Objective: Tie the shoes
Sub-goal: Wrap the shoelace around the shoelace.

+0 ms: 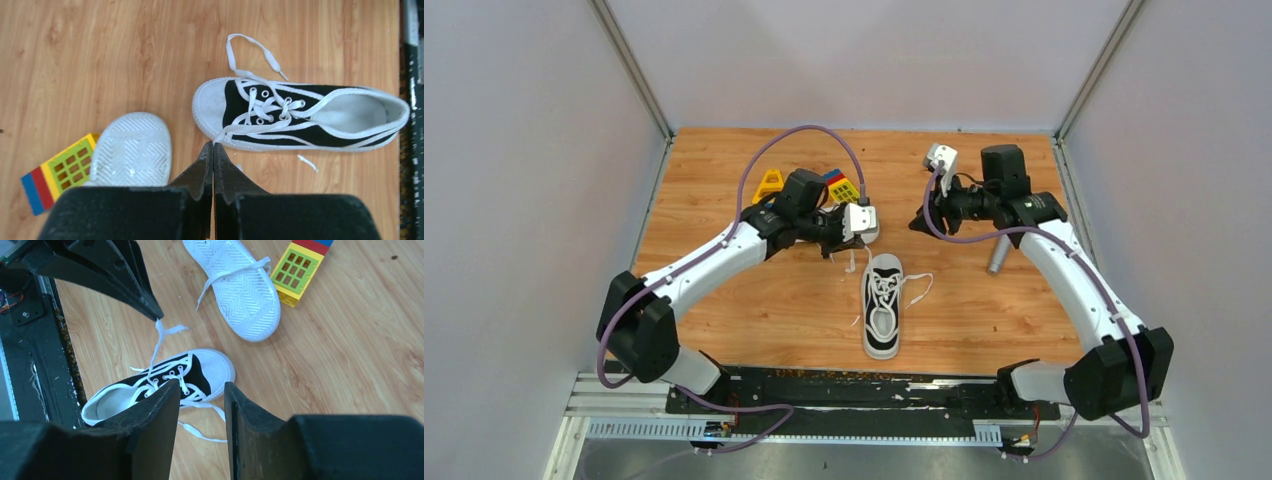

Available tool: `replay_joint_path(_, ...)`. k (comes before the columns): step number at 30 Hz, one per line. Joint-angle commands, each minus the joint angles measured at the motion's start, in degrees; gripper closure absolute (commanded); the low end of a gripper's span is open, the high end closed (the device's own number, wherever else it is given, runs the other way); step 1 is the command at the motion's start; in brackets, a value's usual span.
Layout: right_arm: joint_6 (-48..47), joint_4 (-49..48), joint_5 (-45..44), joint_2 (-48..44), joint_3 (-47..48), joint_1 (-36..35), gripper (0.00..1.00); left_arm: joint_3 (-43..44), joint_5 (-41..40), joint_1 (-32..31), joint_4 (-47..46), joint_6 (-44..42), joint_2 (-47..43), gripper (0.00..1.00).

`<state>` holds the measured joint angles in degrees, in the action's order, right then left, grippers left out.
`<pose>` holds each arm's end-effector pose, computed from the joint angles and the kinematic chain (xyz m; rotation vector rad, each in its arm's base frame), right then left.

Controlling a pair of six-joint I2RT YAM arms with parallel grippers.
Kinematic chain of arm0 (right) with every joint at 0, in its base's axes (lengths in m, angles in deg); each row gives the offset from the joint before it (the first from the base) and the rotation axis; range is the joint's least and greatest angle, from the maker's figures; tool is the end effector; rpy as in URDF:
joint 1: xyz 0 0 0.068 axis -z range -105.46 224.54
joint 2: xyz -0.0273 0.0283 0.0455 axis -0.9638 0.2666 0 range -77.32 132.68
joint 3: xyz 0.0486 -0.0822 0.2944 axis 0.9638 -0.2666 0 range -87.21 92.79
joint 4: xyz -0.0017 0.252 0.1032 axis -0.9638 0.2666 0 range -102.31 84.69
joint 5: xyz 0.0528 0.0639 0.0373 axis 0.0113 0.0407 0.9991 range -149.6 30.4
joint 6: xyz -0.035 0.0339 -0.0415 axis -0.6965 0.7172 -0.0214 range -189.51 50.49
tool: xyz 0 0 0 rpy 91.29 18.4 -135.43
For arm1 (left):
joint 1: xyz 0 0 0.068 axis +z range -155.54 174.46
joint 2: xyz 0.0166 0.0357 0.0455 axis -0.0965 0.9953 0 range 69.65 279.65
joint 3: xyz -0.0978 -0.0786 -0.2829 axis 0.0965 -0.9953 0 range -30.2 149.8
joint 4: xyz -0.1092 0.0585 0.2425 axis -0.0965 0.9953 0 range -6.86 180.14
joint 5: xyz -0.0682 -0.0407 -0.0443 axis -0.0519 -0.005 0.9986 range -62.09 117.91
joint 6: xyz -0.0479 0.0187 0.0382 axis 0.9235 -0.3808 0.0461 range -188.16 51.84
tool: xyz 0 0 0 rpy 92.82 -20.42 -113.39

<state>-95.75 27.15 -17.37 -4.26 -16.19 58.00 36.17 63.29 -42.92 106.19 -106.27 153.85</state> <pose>0.2527 0.1099 0.3796 -1.1283 1.8587 0.7427 0.2516 -0.2284 0.3173 1.5963 1.5394 -0.6934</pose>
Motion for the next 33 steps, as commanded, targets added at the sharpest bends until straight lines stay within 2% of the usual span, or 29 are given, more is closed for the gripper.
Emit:
replay_joint_path(1, 3.09, -9.65, 6.49, 4.24, 1.31, -0.61, 0.62, 2.13, 4.24, 0.59, -4.23, 12.3, 1.65, 1.0)
replay_joint_path(4, 6.84, -11.86, 10.44, 7.23, 1.35, -0.85, 0.63, 2.65, 5.47, 0.76, -5.5, 17.35, 1.91, 1.0)
replay_joint_path(8, 7.06, -11.82, 14.88, 8.41, -1.25, -2.83, 0.62, 0.65, 6.49, 0.82, -6.98, 21.05, 1.22, 1.0)
replay_joint_path(15, 7.4, -15.45, 15.15, 8.52, -8.3, -6.82, 0.57, -1.42, 7.2, 0.77, -8.58, 23.7, 0.42, 1.0)
replay_joint_path(27, 7.99, -18.85, 13.2, 12.72, -8.53, -9.31, 0.61, -2.25, 9.16, 0.82, -8.58, 23.33, 0.03, 1.0)
replay_joint_path(33, 7.23, -18.82, 13.64, 14.16, -7.48, -9.31, 0.82, -2.45, 9.6, 0.8, -7.91, 22.56, -0.01, 1.0)
